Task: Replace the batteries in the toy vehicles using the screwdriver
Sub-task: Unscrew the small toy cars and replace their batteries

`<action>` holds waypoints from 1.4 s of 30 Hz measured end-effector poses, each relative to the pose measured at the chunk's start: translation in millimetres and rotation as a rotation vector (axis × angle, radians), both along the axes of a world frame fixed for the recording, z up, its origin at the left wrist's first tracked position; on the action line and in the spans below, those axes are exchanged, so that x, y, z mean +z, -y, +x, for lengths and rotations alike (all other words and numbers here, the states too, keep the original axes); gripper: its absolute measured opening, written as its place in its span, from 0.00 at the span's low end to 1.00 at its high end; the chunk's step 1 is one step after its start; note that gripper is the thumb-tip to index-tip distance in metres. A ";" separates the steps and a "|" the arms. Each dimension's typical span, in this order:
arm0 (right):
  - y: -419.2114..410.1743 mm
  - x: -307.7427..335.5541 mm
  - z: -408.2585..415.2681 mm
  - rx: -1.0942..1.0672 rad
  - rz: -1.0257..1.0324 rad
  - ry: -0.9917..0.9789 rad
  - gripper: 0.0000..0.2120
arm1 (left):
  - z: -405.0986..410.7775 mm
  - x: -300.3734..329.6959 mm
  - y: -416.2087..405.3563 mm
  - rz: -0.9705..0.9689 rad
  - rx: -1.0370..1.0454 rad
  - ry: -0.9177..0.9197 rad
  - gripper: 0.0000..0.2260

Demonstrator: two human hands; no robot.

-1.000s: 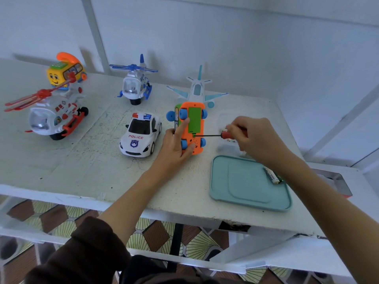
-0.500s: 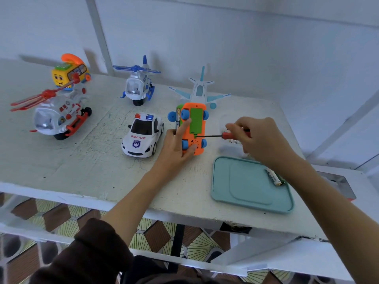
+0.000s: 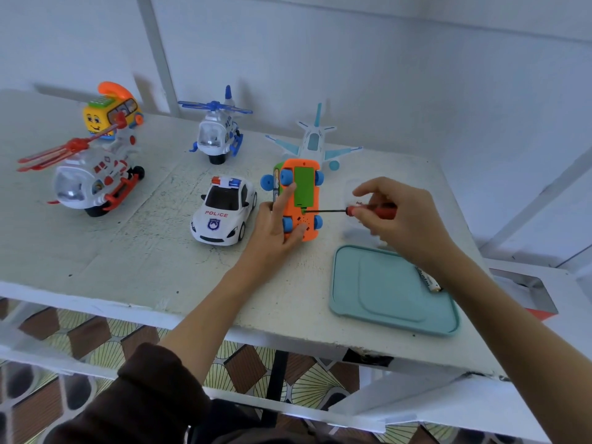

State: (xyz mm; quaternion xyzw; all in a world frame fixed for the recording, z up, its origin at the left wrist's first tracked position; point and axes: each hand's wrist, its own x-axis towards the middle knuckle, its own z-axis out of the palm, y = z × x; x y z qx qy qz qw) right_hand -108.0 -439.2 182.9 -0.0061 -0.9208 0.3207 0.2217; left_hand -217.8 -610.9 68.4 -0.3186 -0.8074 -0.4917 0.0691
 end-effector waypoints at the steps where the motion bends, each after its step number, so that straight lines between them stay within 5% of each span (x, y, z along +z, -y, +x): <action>1: -1.1 -0.5 -0.5 0.033 0.025 -0.017 0.11 | -0.2 -0.1 -0.1 -0.001 -0.001 -0.005 0.28; 4: 1.2 2.8 -1.7 0.042 -0.112 0.062 0.17 | -1.2 -0.4 0.3 -0.010 0.010 -0.011 0.28; 7: 4.6 4.3 -1.0 -0.029 -0.282 0.187 0.12 | -1.4 -2.0 0.5 -0.009 0.002 0.000 0.28; 10: 1.6 -0.1 -1.0 -0.029 -0.116 0.059 0.07 | -2.9 -3.3 0.3 -0.016 0.003 -0.002 0.28; 14: 2.0 -1.9 -2.5 0.056 0.106 -0.077 0.16 | -2.9 -2.7 0.2 -0.027 0.016 -0.008 0.28; 21: 9.1 5.7 -3.1 -0.010 -0.067 0.101 0.15 | -2.6 -2.4 1.3 -0.007 0.001 -0.025 0.28; 24: 3.8 -1.6 -5.4 -0.043 0.109 0.013 0.08 | -1.7 -1.5 0.5 0.004 -0.008 -0.039 0.27; 33: 1.5 -5.0 -7.4 0.044 0.135 0.001 0.08 | -2.5 -1.9 0.2 0.009 -0.002 -0.055 0.28; 42: 8.2 -4.5 1.2 -0.096 -0.111 -0.199 0.08 | -2.1 0.1 0.9 0.018 -0.008 -0.046 0.28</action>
